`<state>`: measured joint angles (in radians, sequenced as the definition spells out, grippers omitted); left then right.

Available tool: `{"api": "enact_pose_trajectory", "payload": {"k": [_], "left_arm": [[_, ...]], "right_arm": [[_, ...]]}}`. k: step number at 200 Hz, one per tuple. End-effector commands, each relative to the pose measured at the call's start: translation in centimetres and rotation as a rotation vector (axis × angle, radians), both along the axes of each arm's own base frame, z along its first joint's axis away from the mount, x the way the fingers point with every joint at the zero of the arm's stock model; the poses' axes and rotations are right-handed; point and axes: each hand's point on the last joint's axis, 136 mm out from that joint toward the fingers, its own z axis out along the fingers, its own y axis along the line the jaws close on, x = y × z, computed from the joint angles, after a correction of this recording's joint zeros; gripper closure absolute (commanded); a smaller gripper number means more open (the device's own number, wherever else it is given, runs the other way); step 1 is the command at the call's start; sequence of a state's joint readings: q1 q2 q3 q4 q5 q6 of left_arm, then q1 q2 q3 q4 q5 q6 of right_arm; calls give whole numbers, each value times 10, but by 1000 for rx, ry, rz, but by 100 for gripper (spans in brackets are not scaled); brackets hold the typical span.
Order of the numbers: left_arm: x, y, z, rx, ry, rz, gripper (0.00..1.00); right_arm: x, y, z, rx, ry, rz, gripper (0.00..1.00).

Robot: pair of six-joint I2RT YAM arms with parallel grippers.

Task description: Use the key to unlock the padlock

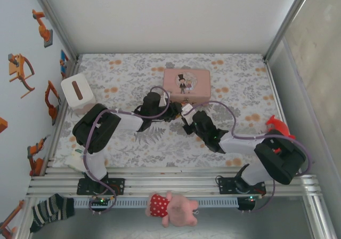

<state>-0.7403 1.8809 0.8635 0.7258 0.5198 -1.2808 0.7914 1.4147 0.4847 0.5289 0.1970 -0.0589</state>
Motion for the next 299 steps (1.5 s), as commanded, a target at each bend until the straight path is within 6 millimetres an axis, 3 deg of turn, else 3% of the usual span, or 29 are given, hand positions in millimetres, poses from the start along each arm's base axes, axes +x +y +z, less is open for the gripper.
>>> {"api": "enact_pose_trajectory", "payload": {"k": [1, 95, 180, 219, 231, 241, 268, 299], "left_arm": [[-19, -23, 82, -188, -189, -144, 100], [-21, -25, 82, -188, -190, -146, 100], [-23, -27, 81, -190, -191, -151, 100], [-23, -27, 83, -189, -192, -153, 100], [-23, -27, 83, -186, -195, -154, 100], [-23, -27, 83, -185, -194, -154, 100], [-23, -27, 84, -186, -195, -155, 100], [-23, -26, 86, -186, -198, -154, 100]], "right_arm": [[16, -23, 9, 95, 16, -144, 100], [18, -28, 10, 298, 142, -187, 100], [21, -20, 26, 506, 219, -192, 100], [7, -26, 24, 401, 187, -131, 100], [0, -31, 21, 293, 167, -93, 74], [-7, -36, 17, 201, 148, -58, 64], [-17, -46, 12, 6, 96, 19, 54], [-20, -37, 17, -10, 50, 87, 52]]}}
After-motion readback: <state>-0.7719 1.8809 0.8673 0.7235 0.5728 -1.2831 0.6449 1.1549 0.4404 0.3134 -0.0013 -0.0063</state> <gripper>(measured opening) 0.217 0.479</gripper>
